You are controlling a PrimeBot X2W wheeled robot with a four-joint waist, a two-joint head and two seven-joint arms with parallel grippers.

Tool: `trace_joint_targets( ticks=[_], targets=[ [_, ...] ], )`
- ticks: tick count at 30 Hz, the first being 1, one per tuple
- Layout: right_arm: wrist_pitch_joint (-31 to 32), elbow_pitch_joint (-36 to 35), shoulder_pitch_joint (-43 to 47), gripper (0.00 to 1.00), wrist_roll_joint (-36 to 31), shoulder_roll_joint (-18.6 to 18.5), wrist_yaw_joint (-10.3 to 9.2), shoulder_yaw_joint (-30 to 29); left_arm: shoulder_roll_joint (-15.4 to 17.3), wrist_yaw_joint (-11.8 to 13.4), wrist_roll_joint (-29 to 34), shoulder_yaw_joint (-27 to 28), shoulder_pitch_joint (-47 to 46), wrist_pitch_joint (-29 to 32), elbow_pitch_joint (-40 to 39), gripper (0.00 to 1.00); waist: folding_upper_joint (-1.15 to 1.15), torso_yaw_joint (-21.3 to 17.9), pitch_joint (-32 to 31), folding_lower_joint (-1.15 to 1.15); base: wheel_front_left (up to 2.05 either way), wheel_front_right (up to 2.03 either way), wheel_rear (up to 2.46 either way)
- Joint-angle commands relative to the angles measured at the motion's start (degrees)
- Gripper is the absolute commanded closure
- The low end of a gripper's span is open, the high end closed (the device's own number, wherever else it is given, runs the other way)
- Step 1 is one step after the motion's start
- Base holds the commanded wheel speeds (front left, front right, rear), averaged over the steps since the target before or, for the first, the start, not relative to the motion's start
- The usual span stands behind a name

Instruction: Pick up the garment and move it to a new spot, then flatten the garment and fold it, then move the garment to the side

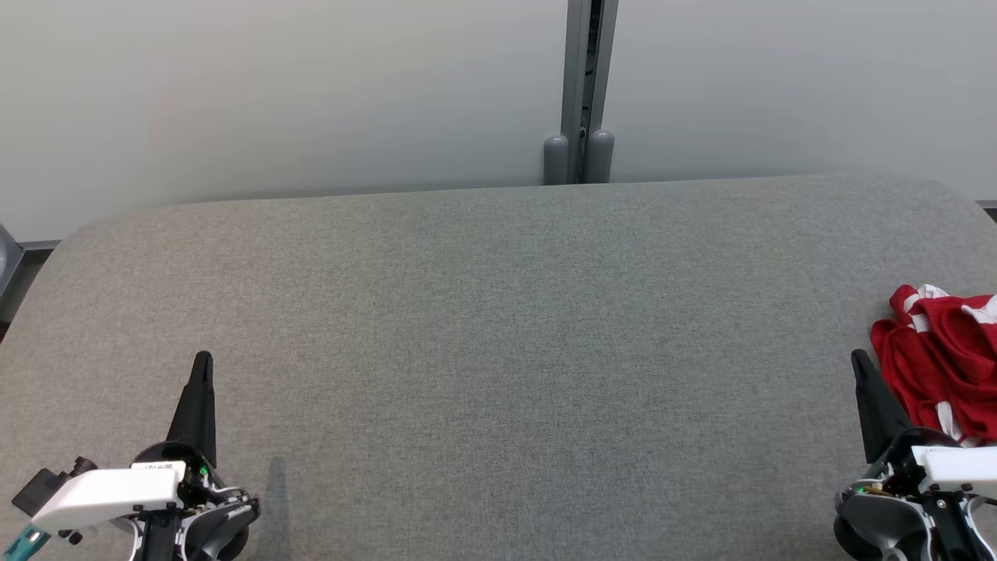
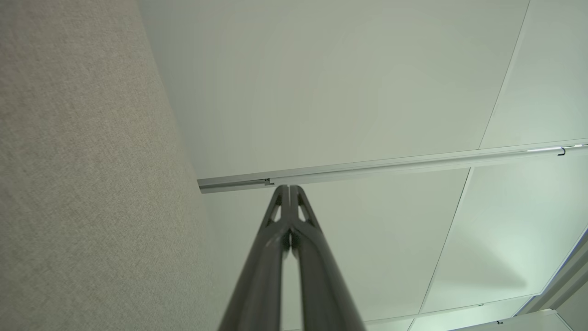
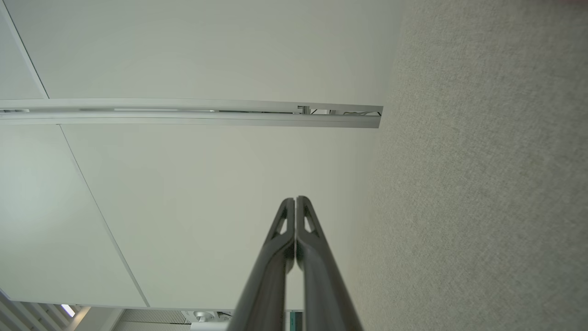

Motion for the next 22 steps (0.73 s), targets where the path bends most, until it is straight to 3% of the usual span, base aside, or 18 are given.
trace_joint_targets(
  ticks=[1, 22],
  targets=[
    [0.2, -0.2, 0.5, 1.00, 0.1, -0.5, 0.02, 0.0, 0.3, -0.2, -0.1, 0.2, -0.7, 0.2, -0.1, 1.00, 0.00, 0.0, 0.0, 0.00, 0.00, 0.00, 0.00],
    [0.2, -0.2, 0.5, 1.00, 0.1, -0.5, 0.02, 0.0, 0.3, -0.2, -0.1, 0.2, -0.7, 0.2, -0.2, 1.00, 0.00, 0.0, 0.0, 0.00, 0.00, 0.00, 0.00]
  ],
)
